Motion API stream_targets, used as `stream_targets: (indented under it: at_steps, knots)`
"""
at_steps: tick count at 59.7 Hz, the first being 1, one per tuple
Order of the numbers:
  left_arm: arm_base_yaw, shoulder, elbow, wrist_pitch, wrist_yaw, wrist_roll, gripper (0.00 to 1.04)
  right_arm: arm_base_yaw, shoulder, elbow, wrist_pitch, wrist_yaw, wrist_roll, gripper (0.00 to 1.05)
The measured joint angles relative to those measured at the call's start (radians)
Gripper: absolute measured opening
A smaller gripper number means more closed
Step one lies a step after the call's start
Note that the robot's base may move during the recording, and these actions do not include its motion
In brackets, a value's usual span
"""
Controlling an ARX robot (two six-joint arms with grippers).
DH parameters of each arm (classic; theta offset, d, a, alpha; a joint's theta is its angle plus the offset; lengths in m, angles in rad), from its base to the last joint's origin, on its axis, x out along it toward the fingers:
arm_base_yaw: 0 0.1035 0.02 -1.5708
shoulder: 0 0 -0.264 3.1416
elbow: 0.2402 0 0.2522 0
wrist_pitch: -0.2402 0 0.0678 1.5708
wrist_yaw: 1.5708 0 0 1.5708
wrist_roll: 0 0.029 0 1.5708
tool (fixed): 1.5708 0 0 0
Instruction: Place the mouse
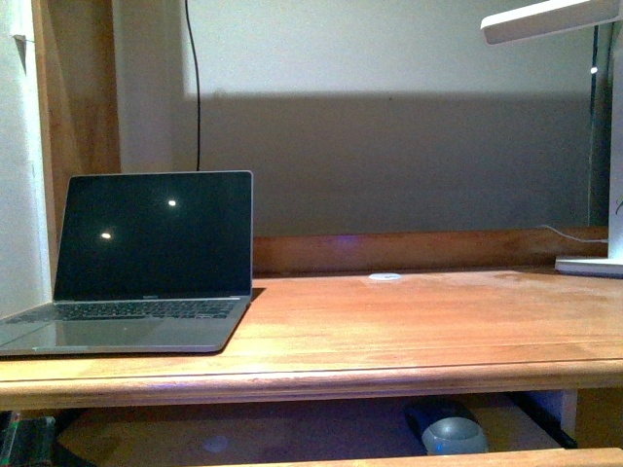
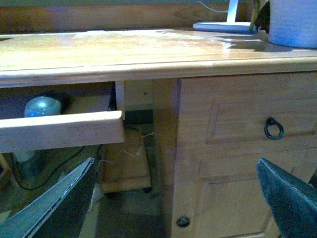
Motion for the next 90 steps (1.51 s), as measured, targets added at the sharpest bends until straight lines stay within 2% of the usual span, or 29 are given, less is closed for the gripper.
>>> stream_targets:
  at_steps: [21, 42, 51, 64, 70, 75, 90]
  knots:
    - [-0.091, -0.253, -0.15, -0.204, 0.008, -0.127, 0.97, 0.0, 0.0, 0.0, 0.0, 0.0, 0.0, 0.97]
    - [-0.229, -0.469, -0.233, -0.353, -0.012, -0.315, 0.97, 0.0, 0.0, 0.0, 0.0, 0.0, 0.0, 0.97]
    - [-0.28, -0.52, -0.241, -0.36, 0.008, -0.486, 0.97, 0.0, 0.0, 0.0, 0.0, 0.0, 0.0, 0.97]
    - [-0.268, -0.571, -0.158, -0.24, -0.008, -0.947, 0.97, 0.0, 0.0, 0.0, 0.0, 0.0, 0.0, 0.97]
    - [-0.234, -0.604, -0.101, -0.211, -0.057, -1.202, 0.97, 0.0, 0.0, 0.0, 0.0, 0.0, 0.0, 0.97]
    - [-0.201, -0.635, -0.071, -0.208, -0.146, -1.366, 0.97, 0.0, 0.0, 0.0, 0.0, 0.0, 0.0, 0.97]
    - [-0.141, -0.868, -0.094, -0.309, -0.464, -1.545, 0.97, 0.0, 0.0, 0.0, 0.0, 0.0, 0.0, 0.97]
